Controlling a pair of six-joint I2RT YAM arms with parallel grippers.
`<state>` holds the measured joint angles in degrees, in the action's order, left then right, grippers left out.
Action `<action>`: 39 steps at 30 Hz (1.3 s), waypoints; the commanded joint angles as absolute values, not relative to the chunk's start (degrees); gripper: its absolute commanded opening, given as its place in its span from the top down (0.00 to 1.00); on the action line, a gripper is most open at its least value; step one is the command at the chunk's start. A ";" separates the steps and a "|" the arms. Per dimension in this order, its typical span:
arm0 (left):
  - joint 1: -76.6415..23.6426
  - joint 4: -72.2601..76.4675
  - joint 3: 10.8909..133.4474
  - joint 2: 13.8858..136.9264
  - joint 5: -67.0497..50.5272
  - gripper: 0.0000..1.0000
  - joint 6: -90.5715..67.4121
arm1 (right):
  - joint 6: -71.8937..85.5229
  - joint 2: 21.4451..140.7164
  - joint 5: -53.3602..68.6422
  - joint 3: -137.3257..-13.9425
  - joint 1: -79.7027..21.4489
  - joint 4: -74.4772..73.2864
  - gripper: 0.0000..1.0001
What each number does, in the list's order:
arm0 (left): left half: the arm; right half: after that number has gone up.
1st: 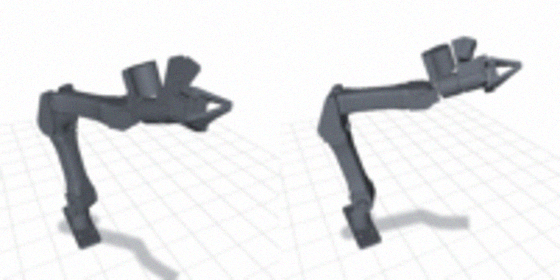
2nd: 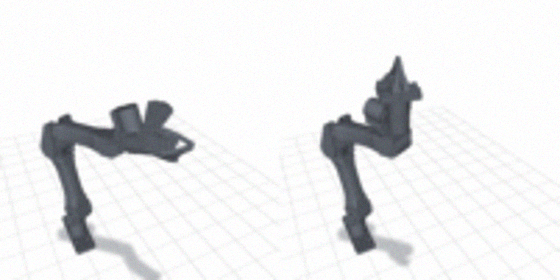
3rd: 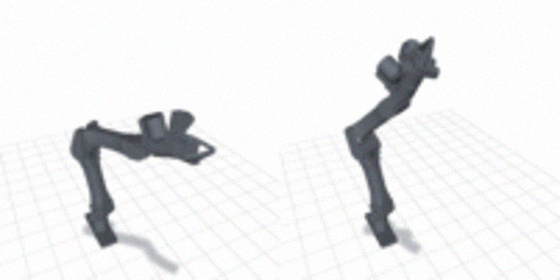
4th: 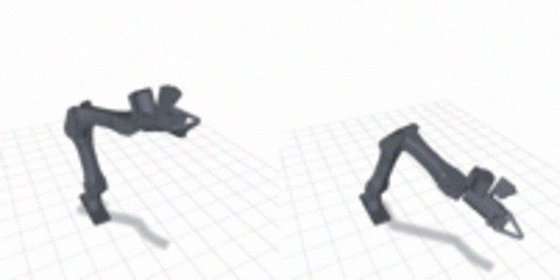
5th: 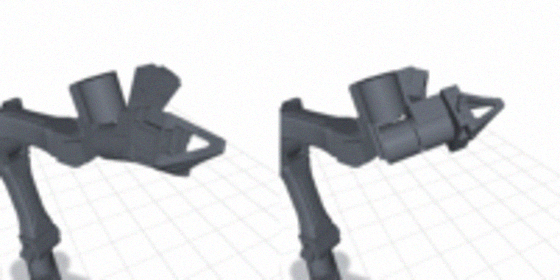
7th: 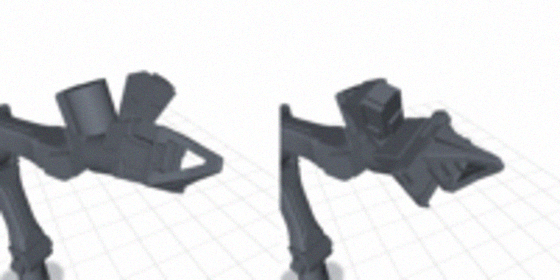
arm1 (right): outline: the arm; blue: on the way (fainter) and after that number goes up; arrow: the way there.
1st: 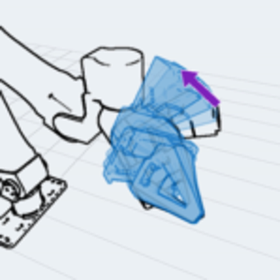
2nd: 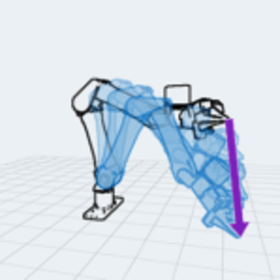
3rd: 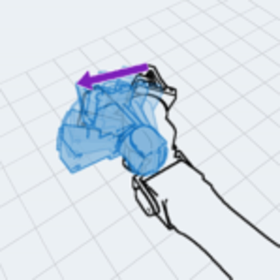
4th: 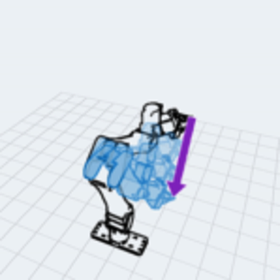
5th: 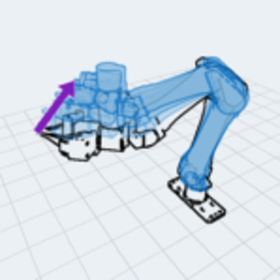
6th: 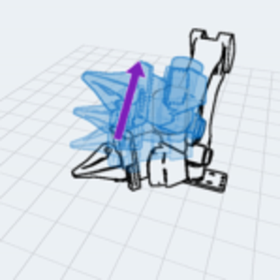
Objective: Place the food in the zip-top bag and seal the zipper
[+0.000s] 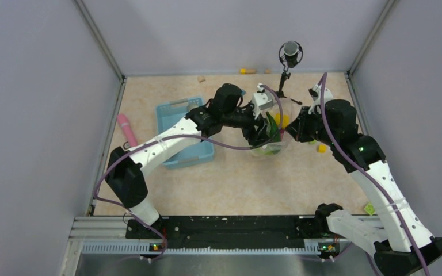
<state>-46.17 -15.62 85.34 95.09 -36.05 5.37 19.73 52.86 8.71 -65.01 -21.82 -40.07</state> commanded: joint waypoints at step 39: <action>-22.21 -31.39 72.74 93.86 32.64 0.02 -28.38 | 20.00 53.73 7.16 -67.41 -21.27 -38.55 1.00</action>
